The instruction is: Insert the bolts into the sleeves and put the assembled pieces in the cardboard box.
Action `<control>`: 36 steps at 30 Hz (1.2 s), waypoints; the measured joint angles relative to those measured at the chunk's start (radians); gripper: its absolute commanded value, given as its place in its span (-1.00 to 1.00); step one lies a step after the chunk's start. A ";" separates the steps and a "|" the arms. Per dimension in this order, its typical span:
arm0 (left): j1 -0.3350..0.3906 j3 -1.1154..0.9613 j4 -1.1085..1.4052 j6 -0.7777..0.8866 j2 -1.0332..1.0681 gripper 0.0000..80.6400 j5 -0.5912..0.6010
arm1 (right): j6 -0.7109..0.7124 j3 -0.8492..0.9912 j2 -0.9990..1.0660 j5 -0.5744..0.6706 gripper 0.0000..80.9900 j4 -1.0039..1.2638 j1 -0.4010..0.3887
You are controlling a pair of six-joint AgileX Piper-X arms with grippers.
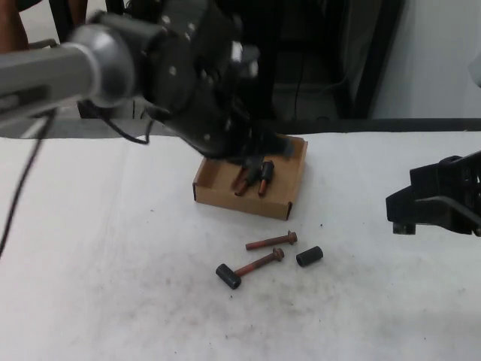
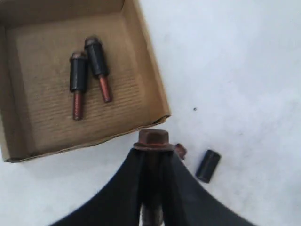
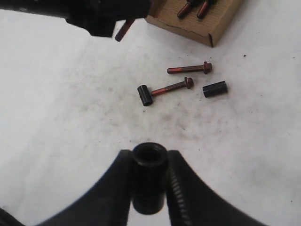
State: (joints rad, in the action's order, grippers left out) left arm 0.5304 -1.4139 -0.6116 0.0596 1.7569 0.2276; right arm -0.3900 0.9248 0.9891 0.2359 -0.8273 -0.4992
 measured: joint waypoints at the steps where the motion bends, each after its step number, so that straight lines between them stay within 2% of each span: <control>1: -0.005 0.052 0.068 0.078 -0.028 -0.98 0.057 | 0.004 0.000 0.000 0.012 -0.99 0.005 0.000; 8: -0.024 0.330 0.298 0.249 -0.296 -0.98 0.205 | 0.049 0.000 0.009 0.073 -0.99 0.079 -0.042; 13: -0.031 0.413 0.436 0.331 -0.421 -0.98 0.275 | 0.051 0.000 0.064 0.105 -0.99 0.170 -0.110; 19: -0.108 0.495 0.592 0.437 -0.567 -0.98 0.384 | 0.045 0.000 0.148 0.115 -0.99 0.323 -0.190; 27: -0.155 0.512 0.598 0.458 -0.619 -0.98 0.443 | -0.012 0.000 0.235 0.145 -0.99 0.565 -0.260; 36: -0.157 0.512 0.598 0.464 -0.618 -0.98 0.469 | -0.077 0.000 0.273 0.170 -0.99 0.717 -0.268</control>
State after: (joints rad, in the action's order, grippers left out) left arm 0.3730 -0.9020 -0.0139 0.5240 1.1384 0.6968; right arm -0.4665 0.9248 1.2616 0.4056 -0.1101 -0.7669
